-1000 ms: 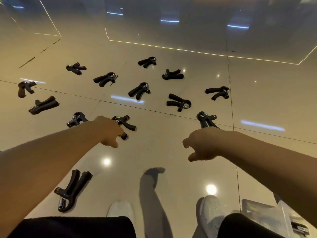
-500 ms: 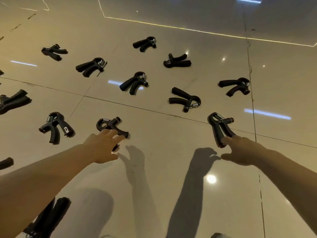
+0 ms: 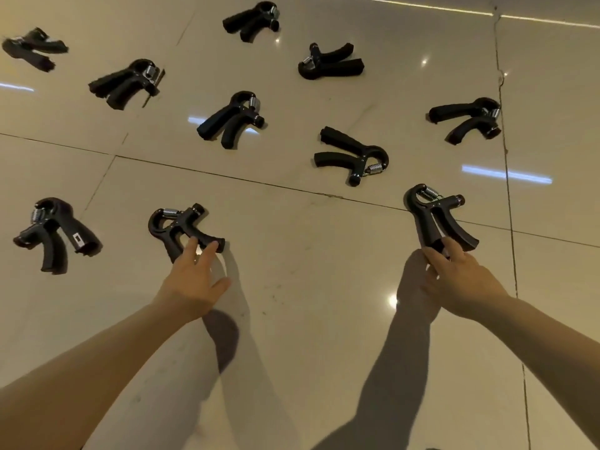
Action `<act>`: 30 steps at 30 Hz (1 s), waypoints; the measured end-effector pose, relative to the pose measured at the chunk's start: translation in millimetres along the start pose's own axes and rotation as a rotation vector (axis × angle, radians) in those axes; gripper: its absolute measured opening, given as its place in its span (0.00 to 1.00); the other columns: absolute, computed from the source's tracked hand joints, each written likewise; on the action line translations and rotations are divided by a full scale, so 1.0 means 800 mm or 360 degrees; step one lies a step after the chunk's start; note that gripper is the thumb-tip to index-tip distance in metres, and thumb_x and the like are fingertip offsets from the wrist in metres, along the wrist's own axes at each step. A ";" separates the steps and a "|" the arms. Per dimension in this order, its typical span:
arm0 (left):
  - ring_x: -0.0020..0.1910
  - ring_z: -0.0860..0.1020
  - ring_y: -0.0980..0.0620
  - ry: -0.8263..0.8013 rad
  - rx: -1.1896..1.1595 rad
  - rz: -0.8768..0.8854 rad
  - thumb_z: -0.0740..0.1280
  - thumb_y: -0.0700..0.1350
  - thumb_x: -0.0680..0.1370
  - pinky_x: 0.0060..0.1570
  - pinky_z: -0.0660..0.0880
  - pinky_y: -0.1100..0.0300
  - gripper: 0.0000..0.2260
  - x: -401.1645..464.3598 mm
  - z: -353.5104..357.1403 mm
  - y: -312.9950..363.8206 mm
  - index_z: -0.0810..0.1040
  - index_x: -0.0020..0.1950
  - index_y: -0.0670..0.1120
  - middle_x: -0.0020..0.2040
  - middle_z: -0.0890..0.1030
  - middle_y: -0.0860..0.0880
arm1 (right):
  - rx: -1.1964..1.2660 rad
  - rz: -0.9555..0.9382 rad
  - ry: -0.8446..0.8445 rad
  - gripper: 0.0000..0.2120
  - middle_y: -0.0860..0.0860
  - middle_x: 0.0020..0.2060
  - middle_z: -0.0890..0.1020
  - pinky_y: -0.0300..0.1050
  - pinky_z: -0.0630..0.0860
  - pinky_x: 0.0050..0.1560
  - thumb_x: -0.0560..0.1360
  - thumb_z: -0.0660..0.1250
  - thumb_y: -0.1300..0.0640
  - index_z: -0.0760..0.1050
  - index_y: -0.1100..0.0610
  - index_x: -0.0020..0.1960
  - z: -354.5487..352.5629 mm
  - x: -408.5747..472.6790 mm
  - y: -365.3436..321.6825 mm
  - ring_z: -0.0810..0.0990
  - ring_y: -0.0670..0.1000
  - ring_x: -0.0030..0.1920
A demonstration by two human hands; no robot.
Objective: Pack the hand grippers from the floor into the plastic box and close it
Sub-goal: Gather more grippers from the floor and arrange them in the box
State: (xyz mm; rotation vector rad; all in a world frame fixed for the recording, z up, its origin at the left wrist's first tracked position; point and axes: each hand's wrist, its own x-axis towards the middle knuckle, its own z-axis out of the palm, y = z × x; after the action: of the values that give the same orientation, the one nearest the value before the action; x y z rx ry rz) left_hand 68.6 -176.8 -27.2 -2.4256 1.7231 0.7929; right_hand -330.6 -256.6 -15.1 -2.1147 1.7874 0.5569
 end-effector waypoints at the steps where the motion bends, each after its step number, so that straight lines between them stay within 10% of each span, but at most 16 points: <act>1: 0.72 0.57 0.40 0.0001 -0.0005 -0.0010 0.64 0.54 0.76 0.68 0.59 0.49 0.32 0.000 -0.002 0.002 0.54 0.76 0.50 0.76 0.49 0.41 | 0.0015 -0.0010 0.0008 0.22 0.54 0.70 0.58 0.50 0.75 0.55 0.79 0.58 0.49 0.59 0.50 0.71 0.000 0.000 0.001 0.70 0.57 0.61; 11: 0.67 0.56 0.41 0.0118 0.0045 -0.0158 0.66 0.54 0.74 0.56 0.70 0.45 0.25 -0.009 0.010 0.040 0.63 0.69 0.55 0.71 0.53 0.46 | 0.0189 0.0115 0.0064 0.14 0.56 0.56 0.65 0.48 0.73 0.53 0.79 0.59 0.54 0.72 0.52 0.64 -0.010 0.020 0.000 0.74 0.60 0.49; 17: 0.56 0.66 0.45 -0.0035 0.0478 0.0668 0.66 0.59 0.66 0.34 0.75 0.49 0.23 -0.084 0.064 0.057 0.71 0.59 0.54 0.63 0.73 0.46 | 0.0158 0.0171 -0.0156 0.15 0.57 0.54 0.68 0.45 0.71 0.45 0.78 0.58 0.51 0.71 0.53 0.63 -0.013 0.014 -0.019 0.74 0.57 0.46; 22: 0.71 0.52 0.46 -0.0240 0.0868 0.1107 0.44 0.59 0.76 0.56 0.67 0.46 0.21 -0.117 0.088 0.090 0.50 0.69 0.56 0.75 0.49 0.50 | 0.0095 0.0050 -0.0226 0.12 0.58 0.53 0.70 0.48 0.73 0.50 0.78 0.58 0.52 0.72 0.51 0.60 0.004 -0.031 -0.033 0.76 0.61 0.49; 30: 0.73 0.47 0.44 -0.0427 0.1132 0.1187 0.48 0.59 0.80 0.64 0.61 0.44 0.24 -0.131 0.086 0.102 0.45 0.73 0.54 0.76 0.42 0.47 | 0.0038 -0.0493 -0.0412 0.13 0.54 0.49 0.75 0.46 0.71 0.41 0.77 0.58 0.56 0.69 0.48 0.61 0.079 -0.169 -0.055 0.78 0.57 0.47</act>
State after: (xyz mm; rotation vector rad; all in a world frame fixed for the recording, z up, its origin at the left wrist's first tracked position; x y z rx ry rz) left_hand -55.4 -93.3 -21.1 -1.1729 2.2732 0.3871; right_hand -312.5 -102.0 -5.1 -2.1343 1.2923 0.6833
